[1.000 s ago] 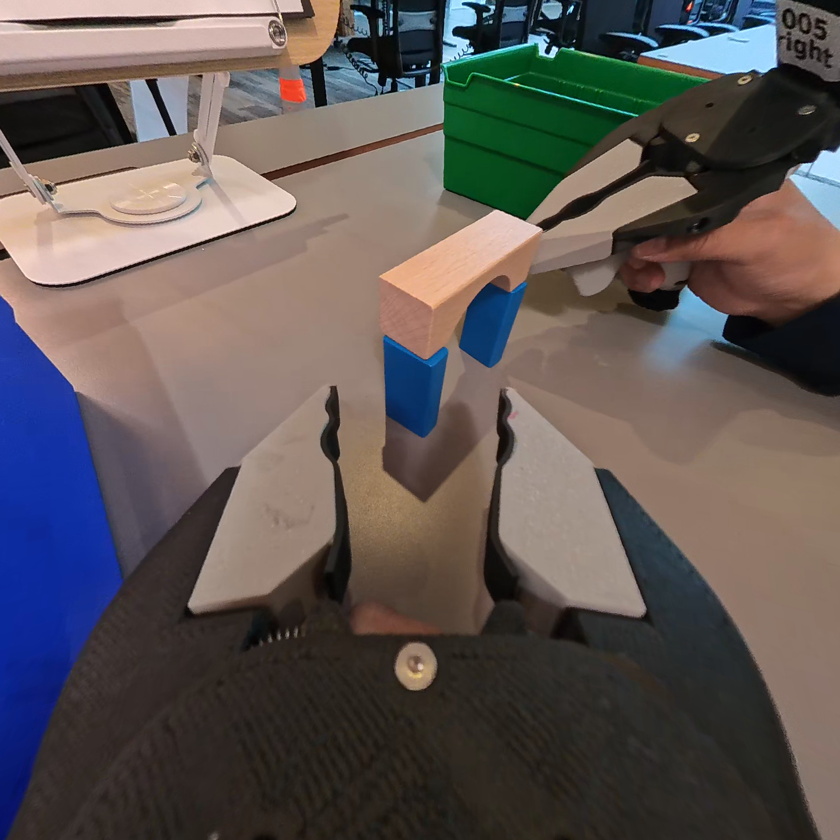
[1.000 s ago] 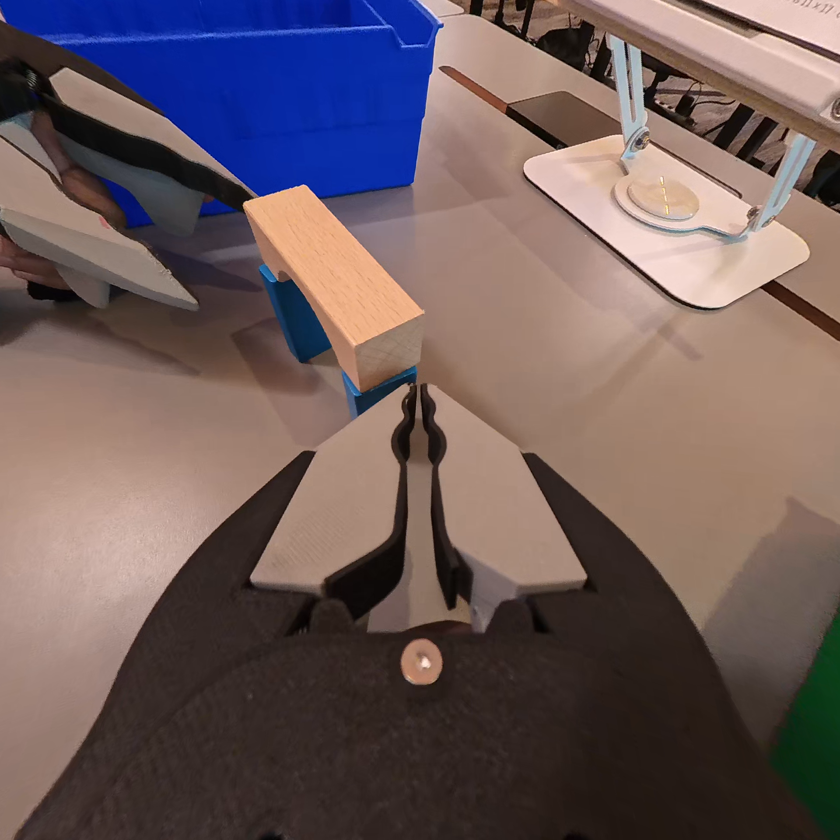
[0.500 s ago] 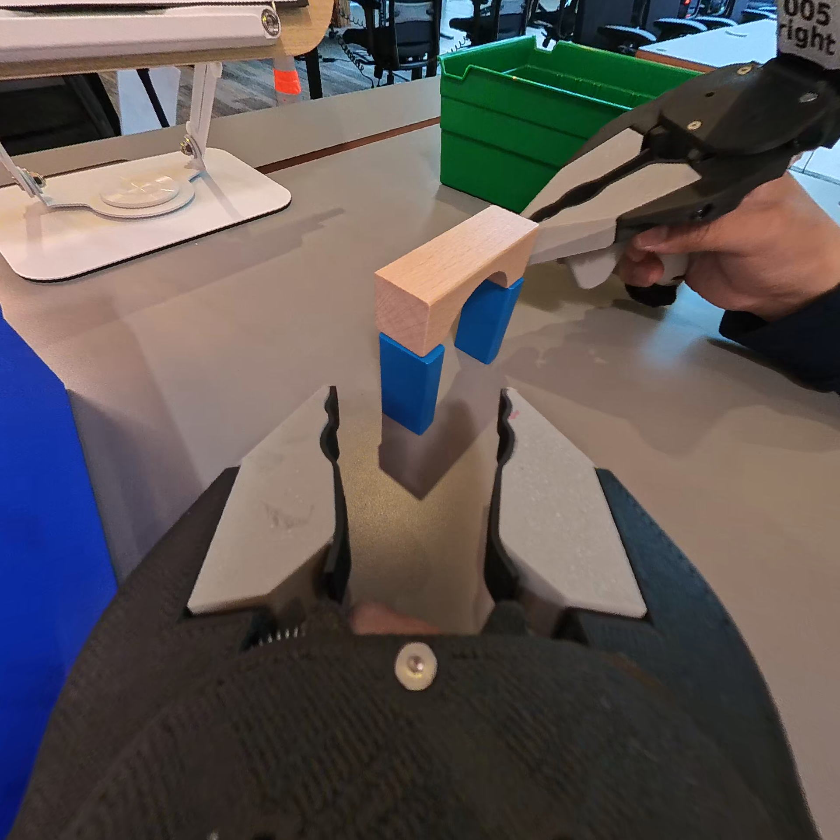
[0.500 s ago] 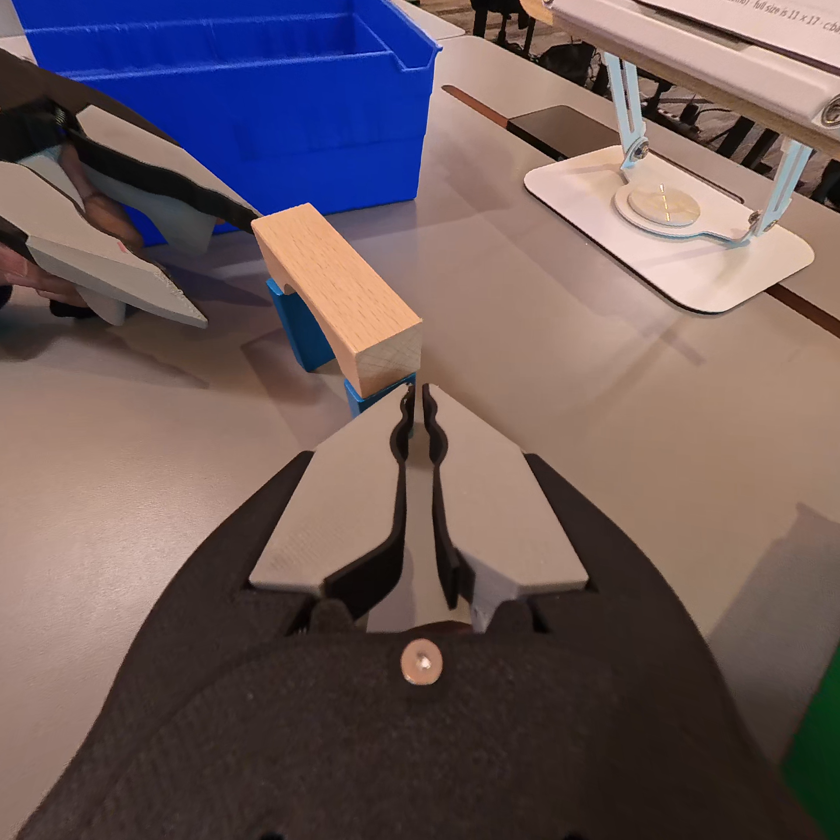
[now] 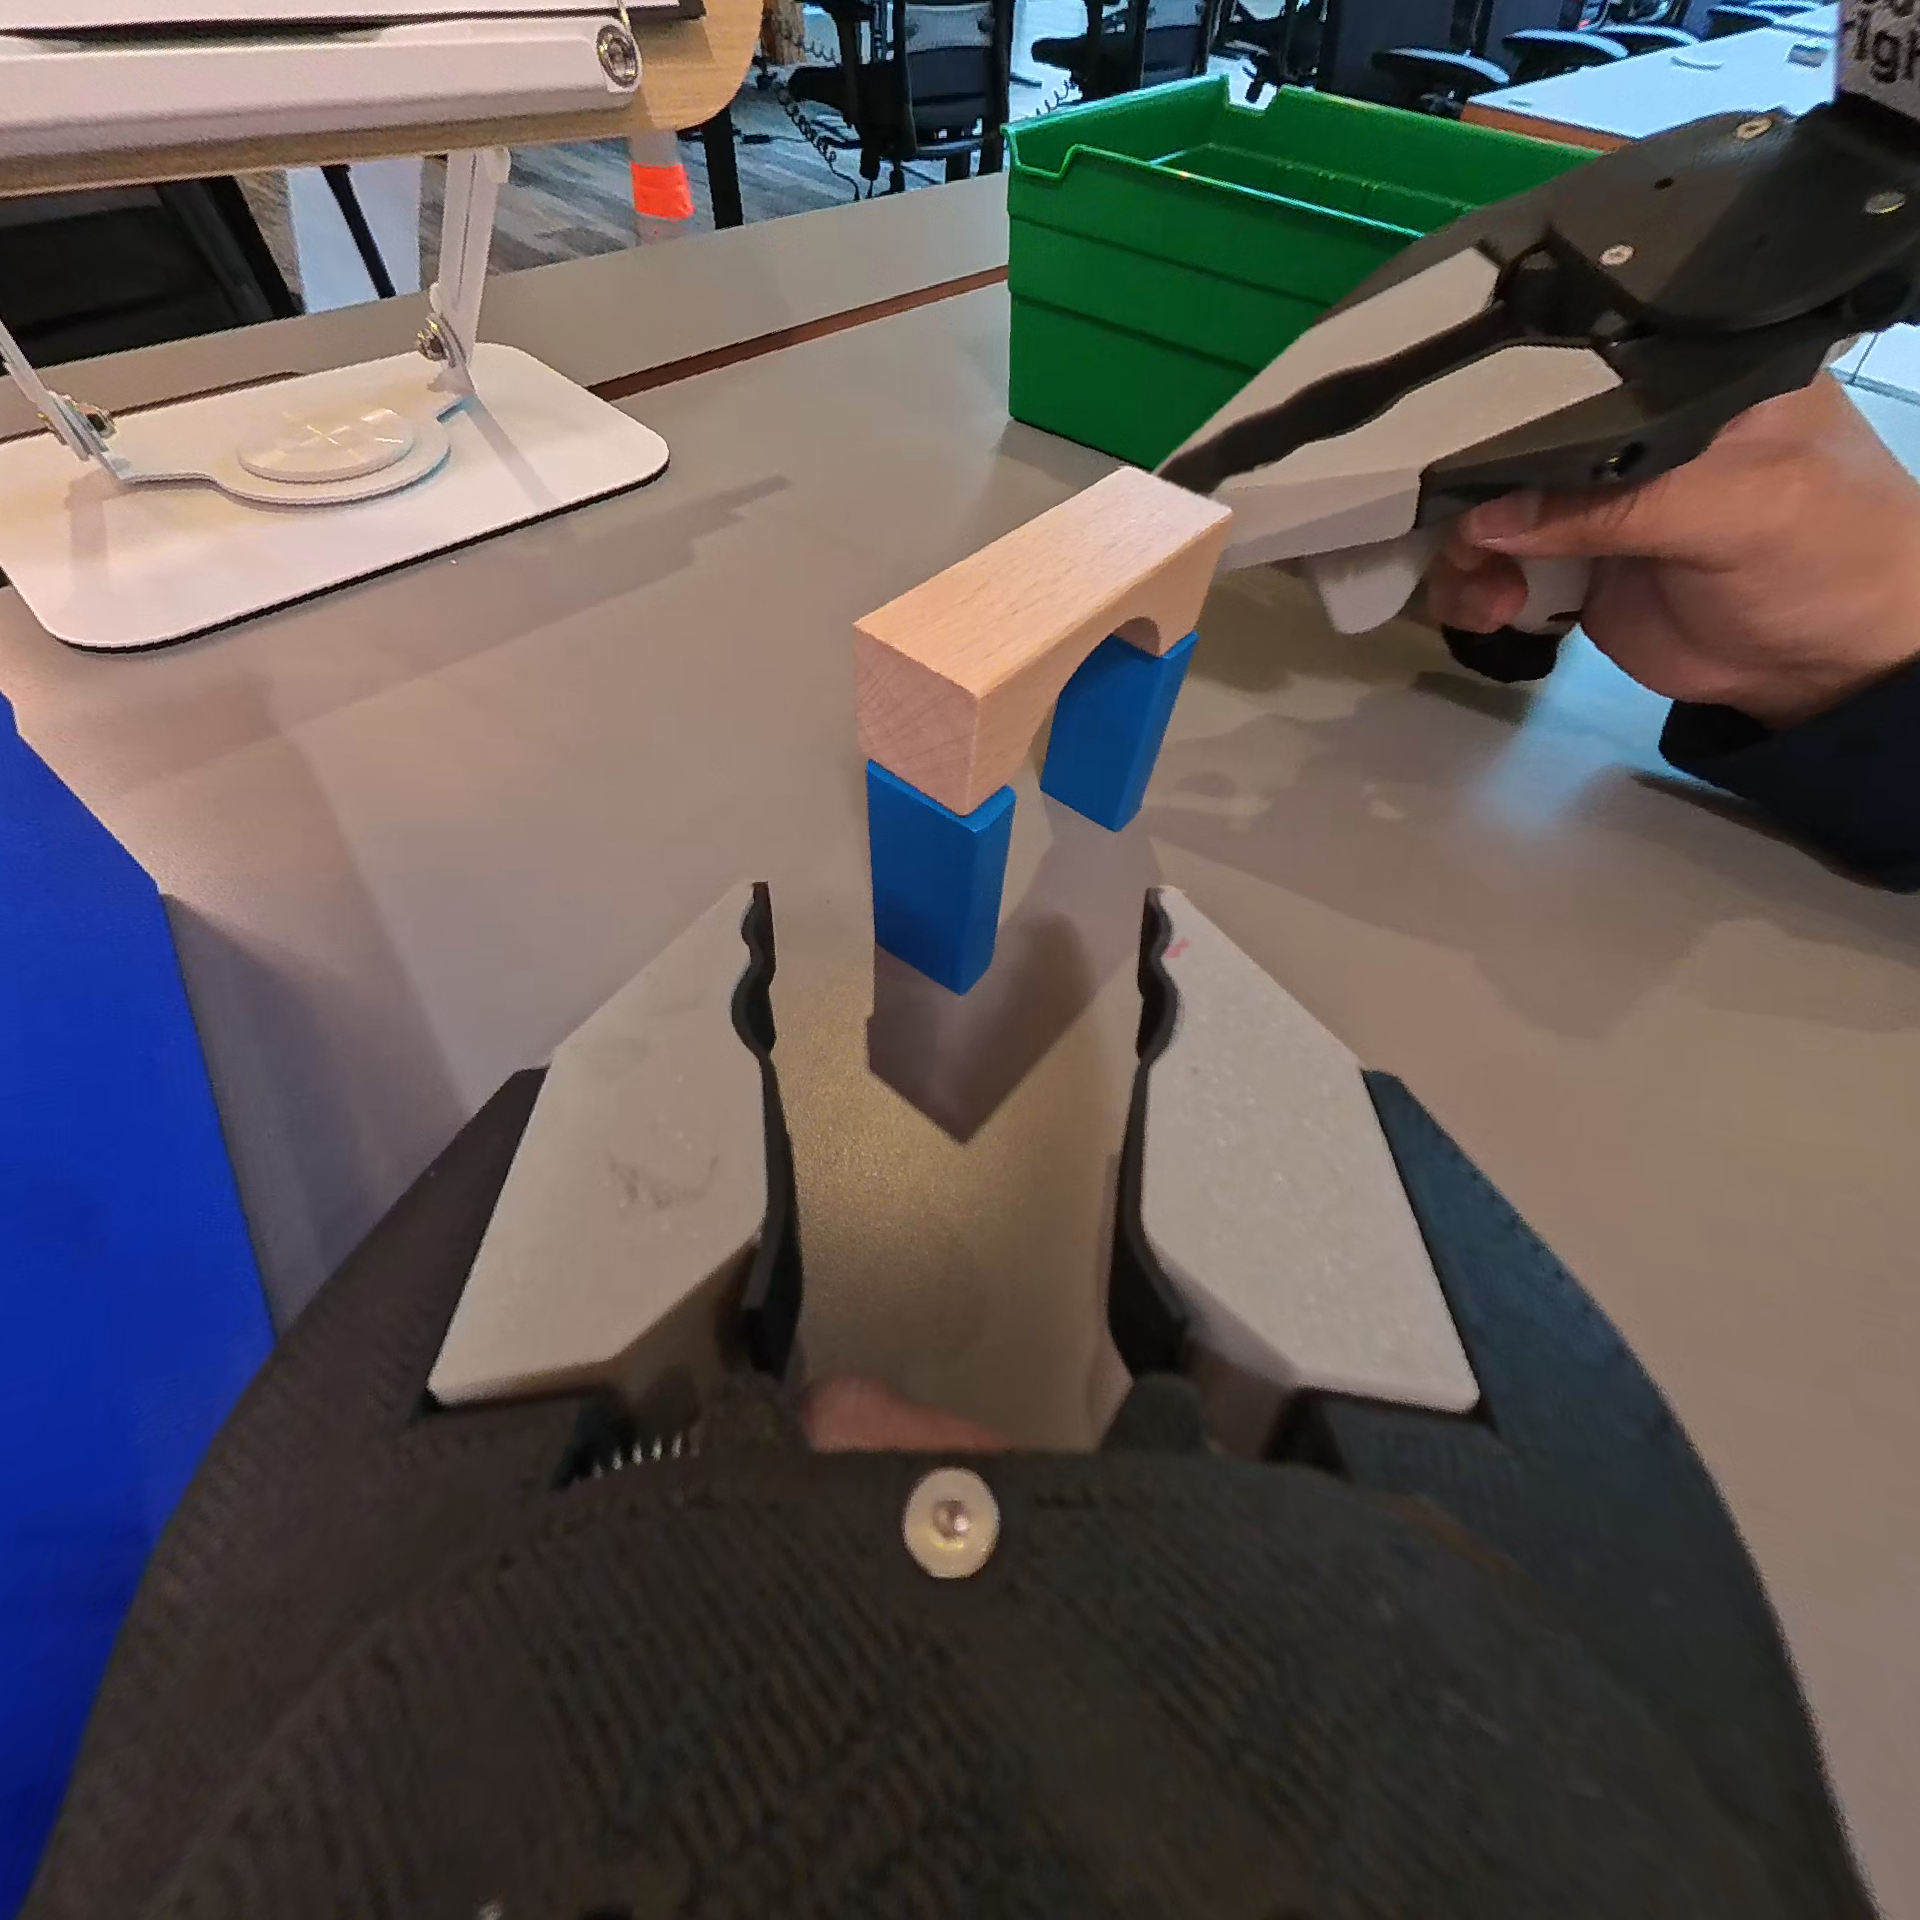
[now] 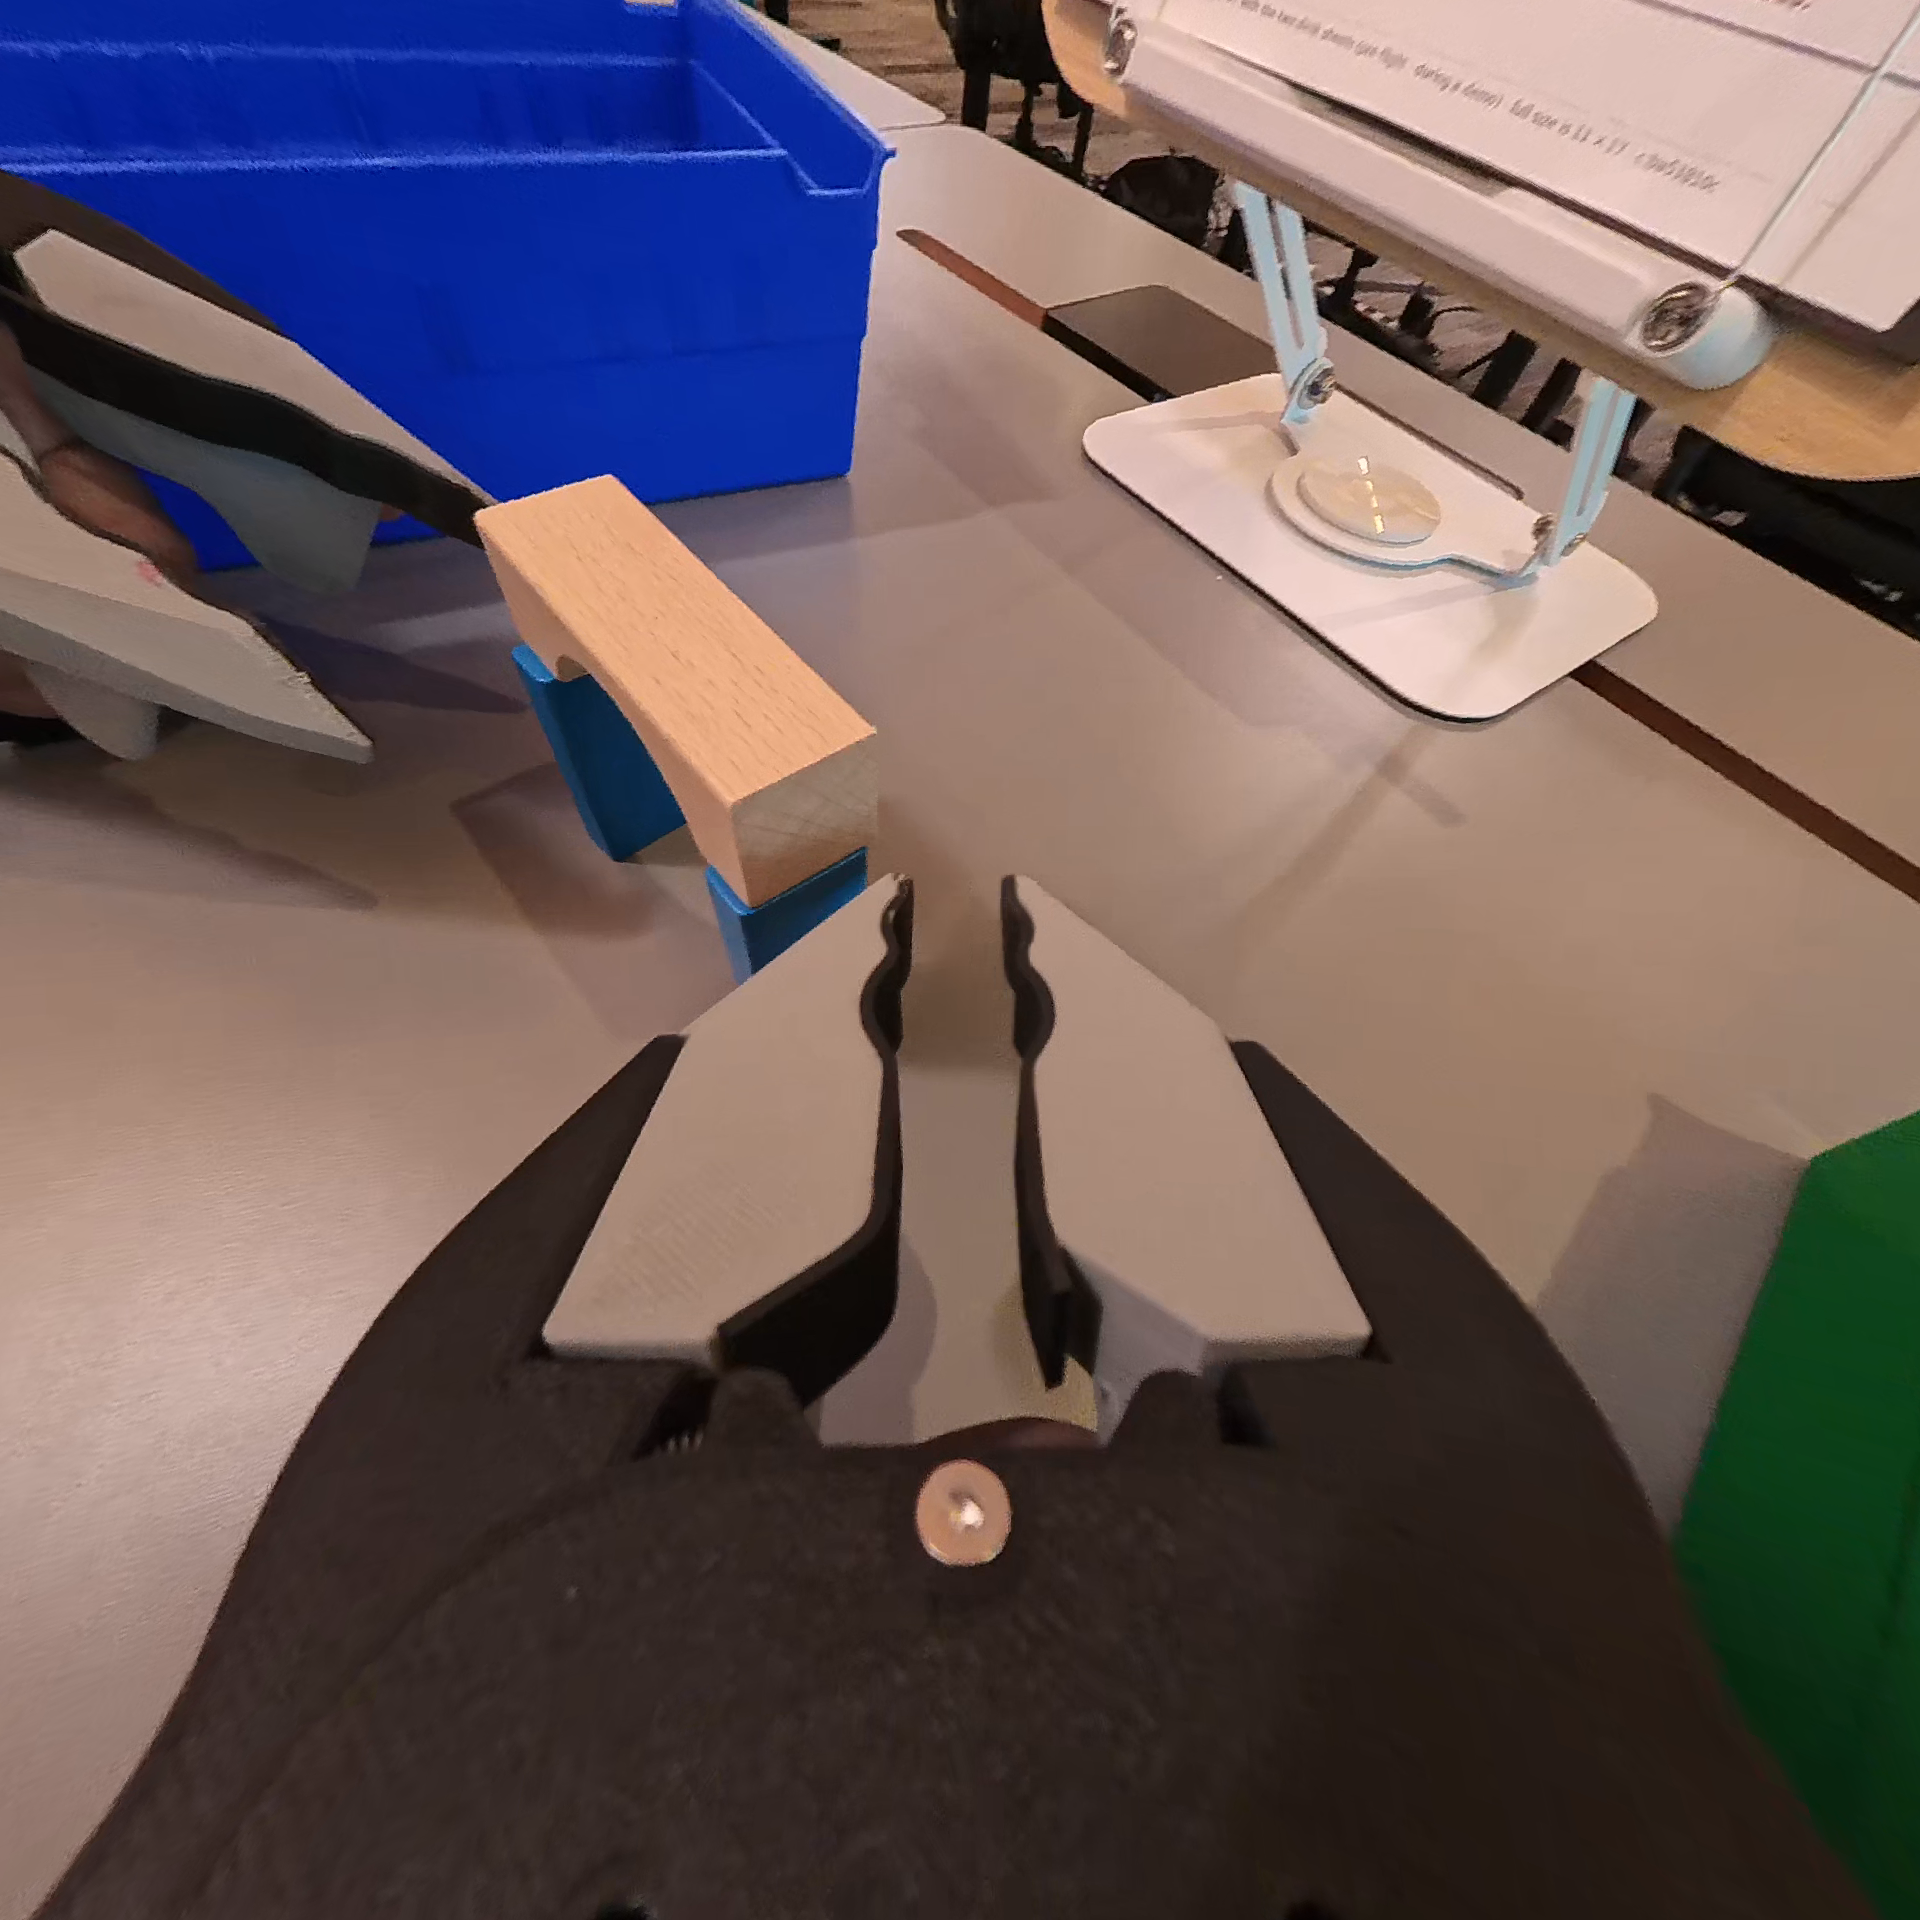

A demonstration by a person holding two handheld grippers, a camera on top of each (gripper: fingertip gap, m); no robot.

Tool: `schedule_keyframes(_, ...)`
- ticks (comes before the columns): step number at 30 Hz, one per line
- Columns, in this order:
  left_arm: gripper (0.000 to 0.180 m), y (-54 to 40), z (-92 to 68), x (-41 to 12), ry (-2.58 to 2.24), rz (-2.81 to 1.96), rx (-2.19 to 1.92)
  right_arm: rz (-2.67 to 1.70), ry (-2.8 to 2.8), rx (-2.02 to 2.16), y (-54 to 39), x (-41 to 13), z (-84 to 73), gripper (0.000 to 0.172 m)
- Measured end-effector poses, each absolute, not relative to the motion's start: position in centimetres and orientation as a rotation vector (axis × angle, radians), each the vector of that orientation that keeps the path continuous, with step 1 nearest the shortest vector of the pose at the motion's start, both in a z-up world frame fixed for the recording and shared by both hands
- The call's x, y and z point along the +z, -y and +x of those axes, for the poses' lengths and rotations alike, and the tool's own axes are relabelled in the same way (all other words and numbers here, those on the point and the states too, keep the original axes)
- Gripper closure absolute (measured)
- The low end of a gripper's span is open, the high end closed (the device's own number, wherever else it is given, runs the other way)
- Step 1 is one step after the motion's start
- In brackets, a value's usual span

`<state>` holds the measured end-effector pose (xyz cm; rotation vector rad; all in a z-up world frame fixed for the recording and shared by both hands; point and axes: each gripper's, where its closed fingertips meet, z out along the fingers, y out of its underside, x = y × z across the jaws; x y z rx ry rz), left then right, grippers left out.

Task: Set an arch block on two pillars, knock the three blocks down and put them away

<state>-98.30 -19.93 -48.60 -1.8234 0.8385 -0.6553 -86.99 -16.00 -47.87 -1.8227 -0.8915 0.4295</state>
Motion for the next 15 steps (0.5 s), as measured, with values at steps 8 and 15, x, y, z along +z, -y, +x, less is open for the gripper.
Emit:
schedule_keyframes(8, 0.111, 20.0, -98.0, -48.2, -0.835, -1.788, -0.631, -1.690, 0.806, 0.320, 15.5, -45.2, -85.7, 0.151)
schedule_keyframes(15, 0.111, 19.9, -98.1, -47.7, -0.811, -1.767, -0.624, -1.583, 0.819, 0.350, 16.8, -43.2, -86.1, 0.149)
